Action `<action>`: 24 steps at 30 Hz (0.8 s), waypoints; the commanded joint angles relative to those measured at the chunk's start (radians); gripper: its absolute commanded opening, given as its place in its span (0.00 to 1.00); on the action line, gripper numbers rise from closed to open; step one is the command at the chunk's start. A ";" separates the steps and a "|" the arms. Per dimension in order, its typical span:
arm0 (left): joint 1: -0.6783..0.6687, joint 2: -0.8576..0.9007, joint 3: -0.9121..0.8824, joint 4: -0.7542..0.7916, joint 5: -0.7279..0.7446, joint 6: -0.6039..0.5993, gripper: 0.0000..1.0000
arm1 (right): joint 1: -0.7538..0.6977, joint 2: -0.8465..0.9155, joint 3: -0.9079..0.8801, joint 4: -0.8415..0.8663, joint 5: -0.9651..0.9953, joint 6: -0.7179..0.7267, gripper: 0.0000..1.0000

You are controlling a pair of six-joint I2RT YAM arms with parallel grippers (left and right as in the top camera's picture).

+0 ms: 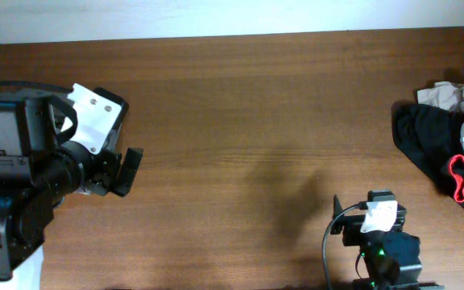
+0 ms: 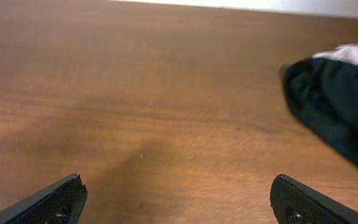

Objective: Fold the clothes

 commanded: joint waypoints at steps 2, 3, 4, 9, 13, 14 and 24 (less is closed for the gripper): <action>-0.004 -0.004 0.001 -0.002 -0.004 0.012 0.99 | -0.007 -0.011 -0.058 0.005 -0.100 -0.006 0.99; -0.004 -0.004 0.001 -0.002 -0.004 0.012 0.99 | -0.007 -0.011 -0.063 0.004 -0.103 -0.006 0.99; -0.004 -0.004 0.001 -0.002 -0.004 0.012 0.99 | -0.007 -0.010 -0.063 0.005 -0.103 -0.006 0.99; -0.004 -0.004 0.001 -0.002 -0.004 0.012 0.99 | -0.006 -0.009 -0.062 0.004 -0.103 -0.006 0.99; -0.004 -0.004 0.001 -0.002 -0.004 0.012 0.99 | -0.006 -0.009 -0.062 0.004 -0.103 -0.006 0.99; -0.004 -0.004 0.001 -0.002 -0.004 0.012 0.99 | -0.006 -0.009 -0.062 0.004 -0.103 -0.006 0.99; -0.004 -0.004 0.001 -0.002 -0.004 0.012 1.00 | -0.006 -0.009 -0.062 0.004 -0.103 -0.006 0.99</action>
